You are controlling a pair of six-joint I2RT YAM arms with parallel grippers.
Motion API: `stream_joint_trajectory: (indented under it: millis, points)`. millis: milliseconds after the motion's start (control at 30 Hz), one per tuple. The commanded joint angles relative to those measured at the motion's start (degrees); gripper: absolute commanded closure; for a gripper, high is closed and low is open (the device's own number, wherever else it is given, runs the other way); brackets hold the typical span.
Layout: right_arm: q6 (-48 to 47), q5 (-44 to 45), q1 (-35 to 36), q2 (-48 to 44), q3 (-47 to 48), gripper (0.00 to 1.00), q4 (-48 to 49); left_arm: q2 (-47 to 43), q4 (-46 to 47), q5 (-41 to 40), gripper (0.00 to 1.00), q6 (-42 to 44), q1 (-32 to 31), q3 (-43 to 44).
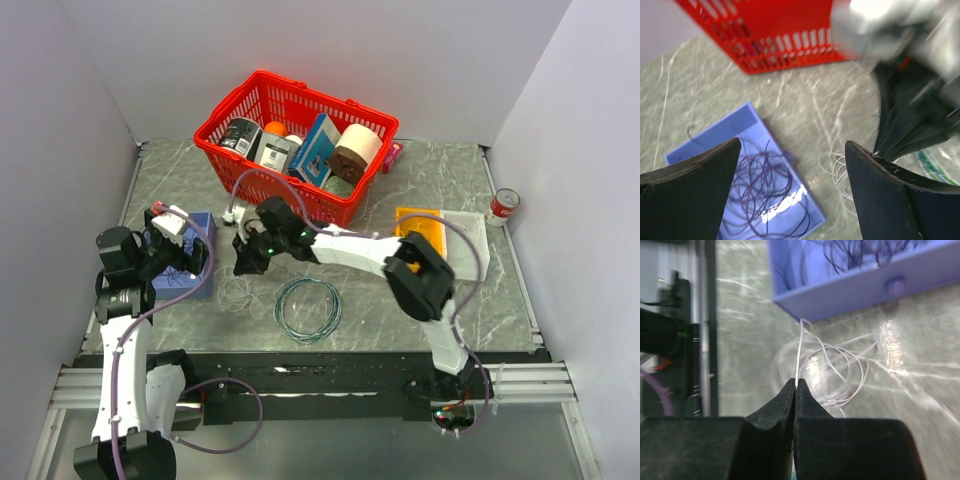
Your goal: Untangle the cables
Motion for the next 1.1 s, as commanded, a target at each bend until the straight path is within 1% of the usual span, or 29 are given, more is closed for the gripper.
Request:
stream_joint_trajectory:
  millis: [0, 167, 300, 367, 400, 533, 567, 700, 733, 867, 933, 1033, 1067]
  points:
    - [-2.6, 2.5, 0.5, -15.1, -0.2, 1.00, -3.2, -2.9, 3.2, 8.5, 0.09, -2.6, 0.1, 1.6]
    - [-3.5, 5.5, 0.5, -23.2, 0.9, 1.00, -8.2, -5.3, 5.6, 14.3, 0.03, -4.7, -0.1, 2.2]
    - [-2.8, 7.5, 0.4, -29.2, 3.1, 1.00, -11.2, -7.9, 9.4, 16.1, 0.01, -6.6, -0.7, 1.2]
    - [-2.4, 8.3, 0.5, -31.3, 5.0, 1.00, -11.6, -8.3, 9.7, 18.1, 0.01, -6.7, -1.3, 0.4]
    - [-2.3, 8.9, 0.4, -32.0, 5.7, 1.00, -12.0, -8.2, 9.2, 20.6, 0.01, -6.0, -1.5, 0.1]
    - [-2.2, 11.0, 0.5, -34.0, 11.0, 1.00, -14.6, -7.9, 10.2, 21.3, 0.00, -6.3, -4.1, -2.3]
    - [-2.3, 11.5, 0.6, -34.6, 12.2, 1.00, -15.1, -7.8, 10.8, 21.1, 0.04, -6.6, -4.5, -2.8]
    - [-2.6, 14.6, 0.4, -35.0, 18.9, 1.00, -18.5, -7.0, 16.0, 20.5, 0.04, -9.4, -7.1, -4.7]
    - [-2.6, 15.0, 0.5, -34.8, 22.1, 1.00, -19.0, -6.8, 18.0, 20.9, 0.04, -9.8, -8.5, -5.2]
    - [-2.3, 16.4, 0.4, -33.6, 29.7, 1.00, -21.4, -5.7, 21.6, 20.5, 0.04, -11.1, -12.9, -6.6]
    - [-2.2, 17.0, 0.4, -33.7, 31.5, 1.00, -20.5, -4.9, 23.8, 21.2, 0.04, -11.5, -14.6, -7.3]
    - [-2.0, 16.0, 0.4, -35.3, 30.7, 1.00, -15.9, -3.3, 30.0, 21.5, 0.04, -13.2, -17.2, -8.5]
    - [-1.6, 15.6, 0.5, -36.0, 30.3, 1.00, -14.7, -2.9, 33.6, 21.2, 0.04, -13.7, -18.0, -8.8]
